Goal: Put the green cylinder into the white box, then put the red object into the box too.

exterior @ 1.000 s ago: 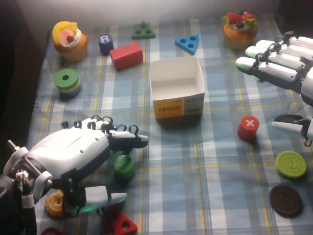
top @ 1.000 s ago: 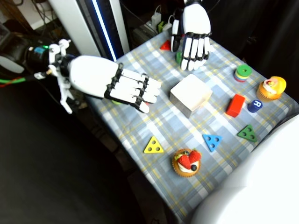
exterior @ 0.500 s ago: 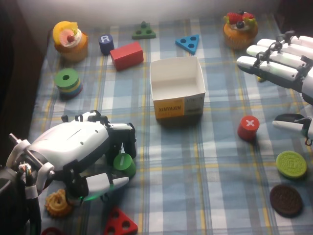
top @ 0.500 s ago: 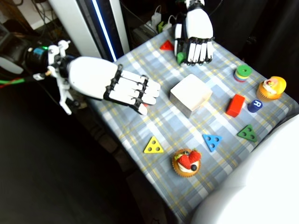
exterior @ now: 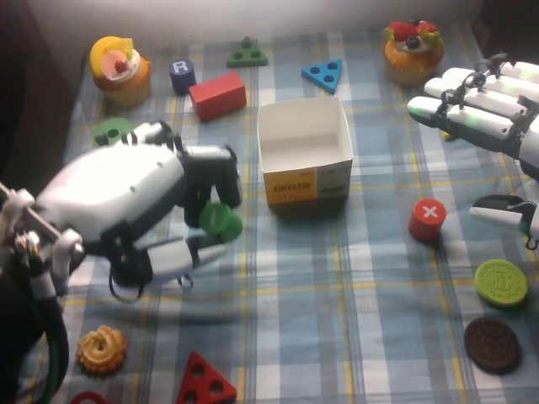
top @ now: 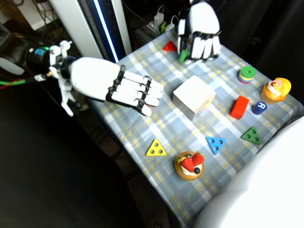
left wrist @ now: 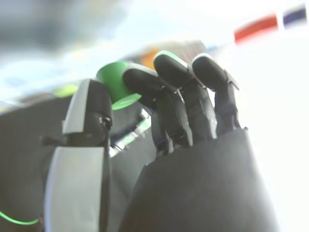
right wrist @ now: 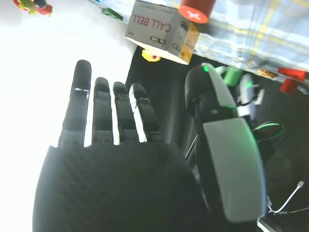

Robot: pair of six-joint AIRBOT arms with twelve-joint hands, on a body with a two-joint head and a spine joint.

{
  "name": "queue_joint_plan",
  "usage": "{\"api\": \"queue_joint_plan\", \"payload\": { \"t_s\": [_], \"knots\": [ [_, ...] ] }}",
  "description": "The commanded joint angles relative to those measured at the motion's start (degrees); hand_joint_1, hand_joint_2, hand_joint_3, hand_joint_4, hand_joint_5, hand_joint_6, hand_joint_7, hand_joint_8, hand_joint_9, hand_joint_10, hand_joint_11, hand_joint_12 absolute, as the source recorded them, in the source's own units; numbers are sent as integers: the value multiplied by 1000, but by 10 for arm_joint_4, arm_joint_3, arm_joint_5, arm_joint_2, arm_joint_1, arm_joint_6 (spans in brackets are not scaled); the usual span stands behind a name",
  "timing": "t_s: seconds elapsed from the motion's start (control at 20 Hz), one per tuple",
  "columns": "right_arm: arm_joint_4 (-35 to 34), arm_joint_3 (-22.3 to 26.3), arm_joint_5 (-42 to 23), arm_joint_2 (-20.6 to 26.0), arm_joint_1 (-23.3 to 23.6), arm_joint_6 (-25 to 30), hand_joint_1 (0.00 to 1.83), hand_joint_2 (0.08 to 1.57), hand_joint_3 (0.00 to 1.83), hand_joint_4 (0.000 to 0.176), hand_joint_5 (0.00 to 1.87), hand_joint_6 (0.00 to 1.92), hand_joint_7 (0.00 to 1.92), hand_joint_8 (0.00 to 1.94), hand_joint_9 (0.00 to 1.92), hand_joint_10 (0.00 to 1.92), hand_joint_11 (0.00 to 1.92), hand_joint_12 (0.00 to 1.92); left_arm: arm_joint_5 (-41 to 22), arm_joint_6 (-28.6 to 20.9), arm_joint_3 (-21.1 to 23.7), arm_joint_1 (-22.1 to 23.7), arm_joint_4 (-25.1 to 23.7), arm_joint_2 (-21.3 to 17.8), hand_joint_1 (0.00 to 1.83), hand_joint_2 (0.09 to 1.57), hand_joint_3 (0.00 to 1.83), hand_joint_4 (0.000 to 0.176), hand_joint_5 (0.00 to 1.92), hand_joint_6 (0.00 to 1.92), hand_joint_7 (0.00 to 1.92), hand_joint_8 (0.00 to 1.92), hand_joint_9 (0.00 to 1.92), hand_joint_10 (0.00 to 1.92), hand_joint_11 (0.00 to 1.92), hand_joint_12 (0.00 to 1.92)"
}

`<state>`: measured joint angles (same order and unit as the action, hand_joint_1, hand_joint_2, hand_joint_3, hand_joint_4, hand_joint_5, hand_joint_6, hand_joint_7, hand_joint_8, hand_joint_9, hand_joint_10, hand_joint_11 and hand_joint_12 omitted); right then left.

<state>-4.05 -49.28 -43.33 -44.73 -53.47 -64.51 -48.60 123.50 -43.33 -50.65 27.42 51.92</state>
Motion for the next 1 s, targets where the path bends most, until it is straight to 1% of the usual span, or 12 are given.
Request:
{"api": "queue_joint_plan", "payload": {
  "t_s": [0.0, 0.05, 0.2, 0.35, 0.45, 0.5, 0.65, 0.7, 0.8, 0.85, 0.9, 0.95],
  "knots": [
    [-2, -1, -67, -1, 5, 1, 573, 1309, 0, 0, 0, 0, 0, 0, 17, 15, 0, 751, -63, -1, -3, 11, -21, 1, 1181, 1221, 0, 0, 752, 1219, 822, 1434, 500, 1684, 142, 1921],
    [-2, -1, -68, -1, 5, 1, 558, 1310, 0, 0, 0, 0, 0, 0, 13, 14, 0, 756, -62, -1, -10, 25, -24, 3, 1184, 1232, 3, 0, 749, 1201, 790, 1523, 517, 1855, 229, 1921],
    [-3, -1, -70, -1, 5, 1, 559, 1317, 0, 0, 0, 0, 0, 0, 9, 14, 0, 768, -50, -1, -35, 61, -25, 20, 1182, 1233, 0, 0, 701, 1282, 834, 1439, 561, 1838, 293, 1921],
    [-4, -2, -72, -1, 5, 1, 573, 1314, 0, 0, 0, 0, 0, 0, 9, 15, 0, 848, -23, -1, -70, 97, -15, 50, 1193, 1250, 3, 0, 704, 1226, 780, 1588, 555, 1920, 336, 1921],
    [-4, -2, -72, -1, 5, 1, 571, 1316, 1, 0, 0, 0, 0, 0, 11, 16, 0, 770, -3, -1, -95, 121, -5, 70, 1191, 1238, 0, 0, 684, 1280, 838, 1464, 510, 1816, 180, 1921],
    [-4, -2, -72, -2, 5, 1, 548, 1323, 2, 0, 0, 0, 0, 0, 11, 18, 0, 696, 7, 0, -108, 136, -5, 81, 1198, 1230, 0, 0, 721, 1223, 836, 1477, 524, 1843, 186, 1921],
    [-4, -3, -72, -4, 5, 1, 542, 1326, 1, 0, 0, 0, 0, 0, 13, 19, 0, 735, 43, 7, -145, 169, 4, 112, 1217, 1207, 0, 0, 762, 1153, 876, 1425, 525, 1776, 110, 1921],
    [-4, -4, -72, -5, 5, 1, 557, 1326, 0, 0, 0, 0, 0, 0, 18, 22, 0, 740, 56, 18, -158, 179, 11, 124, 1200, 1205, 0, 0, 773, 1167, 857, 1416, 474, 1697, 22, 1921],
    [-4, -4, -72, -6, 5, 1, 562, 1329, 1, 0, 0, 0, 0, 0, 22, 24, 0, 738, 79, 46, -177, 197, 25, 145, 1181, 1217, 4, 0, 750, 1213, 825, 1438, 425, 1694, 6, 1921],
    [-4, -5, -72, -7, 5, 1, 549, 1330, 1, 0, 0, 0, 0, 0, 23, 24, 0, 740, 83, 58, -180, 202, 28, 149, 1034, 1164, 0, 9, 435, 1117, 461, 1407, 173, 1719, 6, 1921],
    [-4, -5, -72, -8, 5, 1, 549, 1330, 1, 0, 0, 0, 0, 0, 23, 24, 0, 740, 84, 61, -181, 202, 31, 150, 1034, 1164, 0, 9, 435, 1117, 461, 1407, 173, 1719, 6, 1921],
    [-4, -6, -72, -10, 5, 1, 560, 1328, 1, 0, 0, 0, 0, 0, 21, 23, 0, 690, 84, 61, -182, 202, 35, 150, 1002, 1126, 0, 25, 352, 854, 309, 1160, 61, 1547, 0, 1847]
  ]
}}
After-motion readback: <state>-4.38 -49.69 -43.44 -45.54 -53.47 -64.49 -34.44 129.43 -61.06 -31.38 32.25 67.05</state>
